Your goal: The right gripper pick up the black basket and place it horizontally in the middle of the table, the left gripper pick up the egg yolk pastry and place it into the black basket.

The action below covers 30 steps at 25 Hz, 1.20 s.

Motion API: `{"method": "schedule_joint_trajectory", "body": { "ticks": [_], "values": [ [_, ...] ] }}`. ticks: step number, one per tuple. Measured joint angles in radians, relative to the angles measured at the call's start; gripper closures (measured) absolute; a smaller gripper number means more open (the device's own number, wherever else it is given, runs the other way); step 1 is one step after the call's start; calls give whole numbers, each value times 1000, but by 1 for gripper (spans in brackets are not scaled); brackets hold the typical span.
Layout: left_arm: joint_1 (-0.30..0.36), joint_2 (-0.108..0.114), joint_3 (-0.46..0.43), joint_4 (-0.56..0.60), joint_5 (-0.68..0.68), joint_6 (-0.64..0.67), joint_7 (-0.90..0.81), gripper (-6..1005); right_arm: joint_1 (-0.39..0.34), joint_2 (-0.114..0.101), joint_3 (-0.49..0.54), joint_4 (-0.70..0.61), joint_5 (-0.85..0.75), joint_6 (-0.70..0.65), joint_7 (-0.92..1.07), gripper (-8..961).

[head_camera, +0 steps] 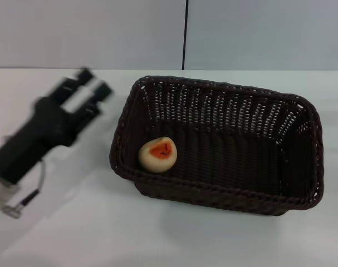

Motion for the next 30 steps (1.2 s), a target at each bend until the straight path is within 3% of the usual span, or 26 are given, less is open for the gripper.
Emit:
{"method": "schedule_joint_trajectory", "body": {
  "ticks": [3,4,5,6,7,8,13,22,27,30],
  "values": [
    [24,0,-51,0,0,21,18,379,-6,4,8,-2,5,-3,0,536],
    [72,1,-152,-2,-1,60,52,346,-7,5,11,-3,8,-3,0,536],
    [109,2,-239,-4,-2,83,73,346,-9,6,15,-4,13,-3,0,536],
    [109,2,-239,-4,-2,83,73,346,-12,6,18,-5,25,-3,2,536],
    [134,2,-301,-5,-1,95,83,346,-15,6,20,-5,36,-4,2,536],
    [180,3,-413,-6,-2,113,90,346,-18,7,21,-3,52,-5,3,536],
    [234,4,-549,-6,-2,124,91,345,-29,7,30,-2,86,-17,9,535],
    [240,4,-579,-7,-1,132,90,402,-32,9,59,0,88,-31,11,534],
    [233,4,-579,-7,-1,128,87,525,-32,9,61,0,89,-31,11,535],
    [232,4,-579,-7,-1,127,86,524,-32,9,61,0,89,-31,11,536]
  ]
}}
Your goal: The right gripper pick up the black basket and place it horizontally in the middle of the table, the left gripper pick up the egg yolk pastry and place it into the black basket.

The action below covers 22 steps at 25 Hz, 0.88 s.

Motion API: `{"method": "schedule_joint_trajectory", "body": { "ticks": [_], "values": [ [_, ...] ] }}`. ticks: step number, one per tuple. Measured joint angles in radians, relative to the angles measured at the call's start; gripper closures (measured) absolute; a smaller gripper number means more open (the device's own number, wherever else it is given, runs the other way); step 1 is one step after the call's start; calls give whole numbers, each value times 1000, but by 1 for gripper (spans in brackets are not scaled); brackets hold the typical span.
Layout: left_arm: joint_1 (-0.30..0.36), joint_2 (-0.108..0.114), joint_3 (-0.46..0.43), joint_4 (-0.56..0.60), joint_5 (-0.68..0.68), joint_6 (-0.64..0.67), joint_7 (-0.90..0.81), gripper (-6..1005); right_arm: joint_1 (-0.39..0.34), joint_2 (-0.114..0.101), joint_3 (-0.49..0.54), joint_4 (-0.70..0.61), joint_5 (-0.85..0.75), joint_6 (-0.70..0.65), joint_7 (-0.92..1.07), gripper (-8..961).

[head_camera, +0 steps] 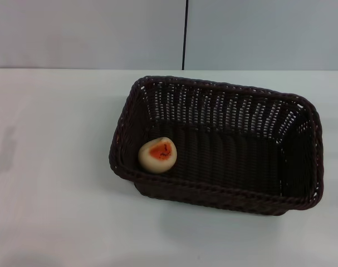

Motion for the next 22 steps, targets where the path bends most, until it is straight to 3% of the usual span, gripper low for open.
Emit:
{"method": "schedule_joint_trajectory", "body": {
  "ticks": [22],
  "values": [
    [7,0,0,0,0,7,-6,522,-3,1,0,0,0,0,1,537]
  ]
}}
